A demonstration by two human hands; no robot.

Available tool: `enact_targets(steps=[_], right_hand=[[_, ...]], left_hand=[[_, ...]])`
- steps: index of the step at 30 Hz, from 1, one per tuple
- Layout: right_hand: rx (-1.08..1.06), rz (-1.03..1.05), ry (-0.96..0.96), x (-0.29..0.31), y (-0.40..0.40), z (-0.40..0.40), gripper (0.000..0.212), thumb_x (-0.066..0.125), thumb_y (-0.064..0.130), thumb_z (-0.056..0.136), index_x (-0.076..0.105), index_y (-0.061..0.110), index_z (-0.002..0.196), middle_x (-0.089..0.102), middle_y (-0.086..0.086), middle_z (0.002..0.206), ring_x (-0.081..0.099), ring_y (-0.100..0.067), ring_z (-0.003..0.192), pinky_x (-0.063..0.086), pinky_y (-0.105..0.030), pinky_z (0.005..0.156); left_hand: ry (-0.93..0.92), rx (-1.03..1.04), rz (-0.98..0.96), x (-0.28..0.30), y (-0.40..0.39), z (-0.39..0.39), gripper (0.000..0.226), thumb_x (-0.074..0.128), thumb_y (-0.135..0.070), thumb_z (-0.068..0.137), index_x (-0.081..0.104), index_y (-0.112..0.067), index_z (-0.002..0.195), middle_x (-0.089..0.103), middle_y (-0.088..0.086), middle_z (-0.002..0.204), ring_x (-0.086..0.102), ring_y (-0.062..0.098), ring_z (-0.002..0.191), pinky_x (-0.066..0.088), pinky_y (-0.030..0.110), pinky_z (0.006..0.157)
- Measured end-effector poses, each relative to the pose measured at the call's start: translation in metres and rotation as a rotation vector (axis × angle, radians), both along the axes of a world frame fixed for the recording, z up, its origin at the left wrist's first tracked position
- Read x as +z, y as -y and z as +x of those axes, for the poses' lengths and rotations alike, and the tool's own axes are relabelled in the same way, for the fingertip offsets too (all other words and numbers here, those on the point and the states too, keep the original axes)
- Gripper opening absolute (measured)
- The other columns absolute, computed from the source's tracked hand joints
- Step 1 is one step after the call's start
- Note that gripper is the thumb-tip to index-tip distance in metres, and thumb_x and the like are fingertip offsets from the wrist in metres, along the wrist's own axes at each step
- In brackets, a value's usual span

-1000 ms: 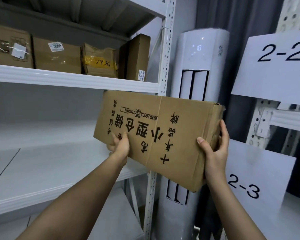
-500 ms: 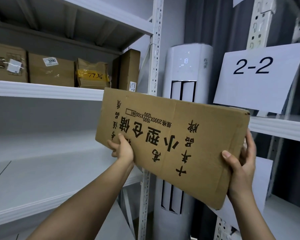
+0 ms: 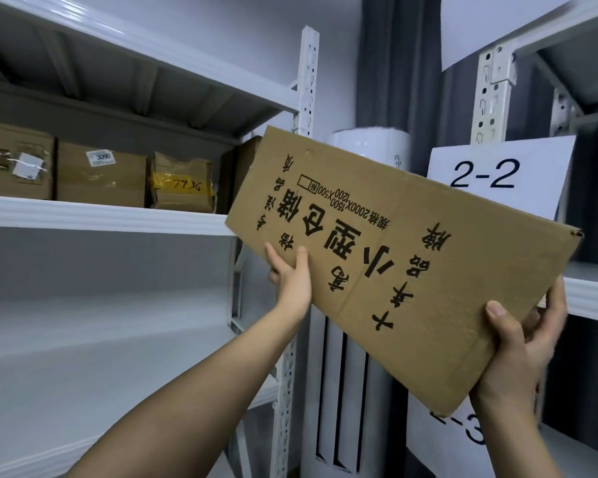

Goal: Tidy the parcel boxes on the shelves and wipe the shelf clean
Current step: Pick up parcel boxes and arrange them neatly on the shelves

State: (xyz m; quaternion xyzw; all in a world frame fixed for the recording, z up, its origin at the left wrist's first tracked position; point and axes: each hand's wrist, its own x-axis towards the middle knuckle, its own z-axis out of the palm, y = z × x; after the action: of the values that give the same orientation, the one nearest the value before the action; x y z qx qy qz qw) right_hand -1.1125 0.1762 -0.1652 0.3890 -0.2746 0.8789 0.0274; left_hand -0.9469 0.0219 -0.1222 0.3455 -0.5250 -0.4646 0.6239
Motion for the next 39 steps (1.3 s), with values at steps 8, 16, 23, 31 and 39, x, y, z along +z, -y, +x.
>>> enact_targets(steps=[8, 16, 23, 31, 39], right_hand=[[-0.065, -0.029, -0.059, 0.04, 0.018, 0.028, 0.077, 0.068, 0.034, 0.074, 0.034, 0.042, 0.142, 0.041, 0.007, 0.147, 0.045, -0.01, 0.131, 0.04, -0.045, 0.109], [-0.162, 0.087, -0.209, 0.105, 0.054, 0.063, 0.092, 0.07, 0.055, 0.069, 0.025, 0.024, 0.143, 0.03, 0.001, 0.146, 0.037, -0.01, 0.134, 0.034, -0.039, 0.113], [-0.341, 0.357, -0.572, 0.14, 0.074, 0.101, 0.114, 0.069, 0.066, 0.06, -0.002, 0.047, 0.148, 0.008, 0.001, 0.156, 0.017, -0.011, 0.144, 0.022, -0.037, 0.115], [-0.328, 0.333, -0.522, 0.146, 0.109, 0.135, 0.093, 0.071, 0.038, 0.079, 0.008, 0.048, 0.148, 0.024, 0.007, 0.149, 0.036, 0.002, 0.111, 0.029, -0.024, 0.089], [-0.358, 0.292, -0.527, 0.15, 0.148, 0.168, 0.089, 0.071, 0.039, 0.078, 0.015, 0.046, 0.147, 0.026, 0.01, 0.148, 0.033, 0.01, 0.105, 0.032, -0.018, 0.081]], left_hand=[[0.027, -0.16, -0.044, 0.024, 0.01, 0.005, 0.079, 0.045, -0.05, 0.095, -0.013, -0.043, 0.148, 0.014, 0.008, 0.155, 0.036, 0.032, 0.13, 0.037, 0.057, 0.105], [-0.05, -0.256, -0.03, 0.07, 0.044, 0.036, 0.088, 0.054, -0.054, 0.089, -0.01, -0.045, 0.149, 0.015, 0.009, 0.155, 0.04, 0.035, 0.127, 0.048, 0.053, 0.092], [-0.209, -0.305, 0.024, 0.091, 0.071, 0.057, 0.097, 0.063, -0.056, 0.081, -0.005, -0.044, 0.149, 0.036, 0.006, 0.146, 0.052, 0.029, 0.117, 0.052, 0.047, 0.084], [-0.199, -0.292, 0.028, 0.092, 0.1, 0.073, 0.104, 0.064, -0.064, 0.071, 0.0, -0.041, 0.15, 0.032, 0.009, 0.148, 0.05, 0.028, 0.121, 0.054, 0.037, 0.072], [-0.21, -0.334, 0.015, 0.099, 0.143, 0.104, 0.082, 0.062, -0.054, 0.083, 0.017, -0.036, 0.149, 0.053, 0.004, 0.133, 0.058, 0.025, 0.109, 0.051, 0.052, 0.091]])
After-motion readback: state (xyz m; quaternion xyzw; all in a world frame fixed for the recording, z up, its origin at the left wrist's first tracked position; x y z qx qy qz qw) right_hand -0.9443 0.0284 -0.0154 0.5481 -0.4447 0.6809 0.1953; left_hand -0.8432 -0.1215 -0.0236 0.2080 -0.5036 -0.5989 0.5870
